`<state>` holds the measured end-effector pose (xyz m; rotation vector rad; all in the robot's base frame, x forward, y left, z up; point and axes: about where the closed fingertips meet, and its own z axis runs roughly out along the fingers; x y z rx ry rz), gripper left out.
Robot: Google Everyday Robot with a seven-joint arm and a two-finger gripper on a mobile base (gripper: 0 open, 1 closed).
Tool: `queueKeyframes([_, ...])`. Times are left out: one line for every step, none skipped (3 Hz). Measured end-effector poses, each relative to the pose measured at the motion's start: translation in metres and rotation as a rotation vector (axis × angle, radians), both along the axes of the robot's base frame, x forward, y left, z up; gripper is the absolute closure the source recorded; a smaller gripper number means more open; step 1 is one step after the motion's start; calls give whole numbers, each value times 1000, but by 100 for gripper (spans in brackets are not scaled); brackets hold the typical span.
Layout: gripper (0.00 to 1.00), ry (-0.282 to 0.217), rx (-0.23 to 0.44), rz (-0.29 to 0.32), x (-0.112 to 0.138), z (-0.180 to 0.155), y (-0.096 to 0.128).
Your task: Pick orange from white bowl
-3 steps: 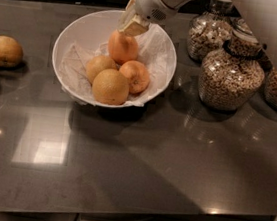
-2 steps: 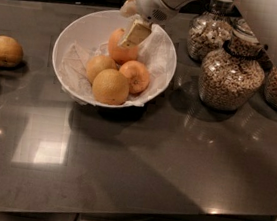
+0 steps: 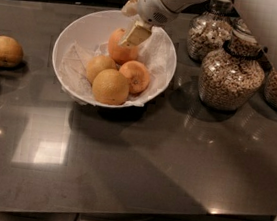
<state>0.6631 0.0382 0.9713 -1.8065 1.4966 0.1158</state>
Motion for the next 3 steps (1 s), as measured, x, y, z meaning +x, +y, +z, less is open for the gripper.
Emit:
queueKeyframes([39,6,11,5,5,-2,2])
queueKeyframes([38,40,43,20,11,-10,3])
queueKeyframes([35,94,96,49,14,-19,6])
